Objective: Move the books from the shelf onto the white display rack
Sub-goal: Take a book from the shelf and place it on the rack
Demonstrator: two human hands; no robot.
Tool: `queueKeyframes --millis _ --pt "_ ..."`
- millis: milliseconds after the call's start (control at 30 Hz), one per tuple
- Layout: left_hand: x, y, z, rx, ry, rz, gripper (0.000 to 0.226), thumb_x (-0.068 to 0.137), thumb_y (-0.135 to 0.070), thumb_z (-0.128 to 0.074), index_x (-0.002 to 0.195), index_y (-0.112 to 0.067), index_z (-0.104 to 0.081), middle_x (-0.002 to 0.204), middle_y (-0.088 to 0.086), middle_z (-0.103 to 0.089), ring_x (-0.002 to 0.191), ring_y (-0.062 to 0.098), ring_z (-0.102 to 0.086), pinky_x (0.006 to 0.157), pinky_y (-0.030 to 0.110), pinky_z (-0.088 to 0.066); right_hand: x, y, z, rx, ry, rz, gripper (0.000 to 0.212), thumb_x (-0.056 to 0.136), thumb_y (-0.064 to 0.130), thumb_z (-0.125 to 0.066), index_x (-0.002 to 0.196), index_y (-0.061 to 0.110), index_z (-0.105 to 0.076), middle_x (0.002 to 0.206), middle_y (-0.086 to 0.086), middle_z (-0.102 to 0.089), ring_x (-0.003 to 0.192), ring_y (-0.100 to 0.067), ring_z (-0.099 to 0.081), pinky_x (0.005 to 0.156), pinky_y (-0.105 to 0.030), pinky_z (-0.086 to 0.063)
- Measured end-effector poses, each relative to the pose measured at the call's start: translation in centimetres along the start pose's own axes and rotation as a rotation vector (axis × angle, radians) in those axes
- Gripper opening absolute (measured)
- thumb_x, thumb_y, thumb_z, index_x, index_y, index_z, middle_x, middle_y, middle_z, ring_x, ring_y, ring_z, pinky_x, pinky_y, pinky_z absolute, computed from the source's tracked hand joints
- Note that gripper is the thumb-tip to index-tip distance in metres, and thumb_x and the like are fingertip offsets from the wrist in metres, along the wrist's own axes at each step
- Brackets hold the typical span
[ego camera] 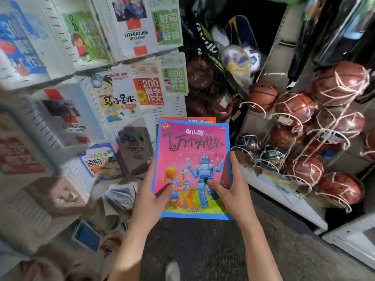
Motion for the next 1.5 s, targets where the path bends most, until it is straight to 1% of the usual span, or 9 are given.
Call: queueKeyframes --millis 167,267,467,700,900,1000,1133,1367,1500 --pt "7.6 4.0 -1.6 0.014 -0.019 0.024 0.078 0.089 -0.027 -0.072 0.153 -0.038 -0.029 0.139 -0.035 -0.049 0.129 -0.009 -0.047 0.093 0.007 -0.042 8.6 -1.9 -1.0 0.006 0.070 0.018 0.084 0.090 0.009 -0.070 0.152 0.040 -0.024 0.136 0.024 -0.054 0.120 0.002 -0.057 0.099 -0.030 -0.053" --pt "13.5 6.1 -2.6 -0.007 -0.096 0.055 0.077 0.086 -0.016 -0.072 0.146 -0.042 -0.032 0.140 -0.022 -0.055 0.128 0.002 -0.053 0.097 0.013 -0.045 15.5 -2.7 -1.8 0.002 0.132 0.046 0.077 0.092 0.002 -0.066 0.143 0.048 -0.033 0.136 0.024 -0.055 0.127 0.000 -0.052 0.104 -0.028 -0.048" --pt "20.5 9.3 -4.4 -0.037 -0.142 0.151 0.075 0.083 -0.007 -0.077 0.133 -0.048 -0.040 0.088 -0.029 -0.071 0.080 -0.002 -0.069 0.072 0.019 -0.056 24.1 -5.6 -2.6 -0.046 0.183 0.019 0.083 0.092 0.001 -0.065 0.128 0.067 -0.030 0.128 0.041 -0.051 0.126 0.007 -0.049 0.100 -0.016 -0.045" --pt "25.3 14.4 -6.4 0.027 -0.198 0.236 0.085 0.084 -0.028 -0.078 0.145 -0.053 -0.025 0.136 -0.015 -0.057 0.119 -0.004 -0.058 0.104 0.033 -0.049 32.1 -11.9 -3.5 0.043 0.228 -0.081 0.069 0.090 0.009 -0.071 0.141 0.040 -0.037 0.135 0.026 -0.052 0.120 0.010 -0.052 0.088 -0.013 -0.049" --pt "27.8 18.4 -9.3 0.044 -0.326 0.288 0.083 0.075 -0.062 -0.077 0.139 -0.070 -0.025 0.139 -0.010 -0.057 0.120 0.015 -0.063 0.093 0.047 -0.056 37.6 -17.9 -3.6 0.050 0.333 -0.173 0.077 0.085 0.026 -0.076 0.147 0.042 -0.034 0.139 0.015 -0.052 0.117 0.001 -0.058 0.084 -0.023 -0.054" --pt "28.6 20.5 -11.5 0.011 -0.360 0.311 0.081 0.084 -0.036 -0.075 0.143 -0.057 -0.024 0.140 -0.002 -0.056 0.119 0.012 -0.062 0.090 0.033 -0.058 39.9 -20.9 -3.7 0.030 0.390 -0.171 0.076 0.090 0.012 -0.071 0.149 0.041 -0.032 0.141 0.011 -0.052 0.117 0.003 -0.057 0.081 -0.018 -0.053" --pt "29.6 23.5 -14.0 -0.046 -0.384 0.344 0.079 0.091 -0.007 -0.065 0.149 -0.037 -0.021 0.126 -0.032 -0.060 0.112 -0.004 -0.063 0.083 0.020 -0.057 42.2 -24.2 -4.1 0.027 0.446 -0.127 0.076 0.092 0.011 -0.069 0.150 0.040 -0.031 0.144 0.008 -0.051 0.124 -0.008 -0.056 0.096 -0.035 -0.053" --pt "33.0 27.6 -14.7 -0.162 -0.456 0.402 0.072 0.093 0.006 -0.059 0.151 -0.025 -0.028 0.130 -0.014 -0.057 0.108 0.003 -0.067 0.076 0.021 -0.057 46.0 -27.1 -6.2 -0.045 0.500 0.026 0.076 0.093 0.028 -0.069 0.144 0.062 -0.023 0.142 0.023 -0.050 0.123 -0.001 -0.056 0.092 -0.027 -0.054" --pt "34.5 30.5 -13.3 -0.196 -0.535 0.412 0.075 0.090 -0.005 -0.065 0.145 -0.043 -0.030 0.137 -0.003 -0.056 0.114 0.014 -0.066 0.077 0.028 -0.059 47.7 -27.7 -9.2 -0.005 0.552 0.114 0.076 0.096 0.023 -0.064 0.146 0.060 -0.021 0.155 0.024 -0.031 0.139 0.001 -0.037 0.103 -0.021 -0.046"
Point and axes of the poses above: each hand's wrist, its own x-axis towards the middle knuckle, its own z-axis out of the back of the hand, y = z × x, the point moved 4 cm from there along x, towards the middle knuckle
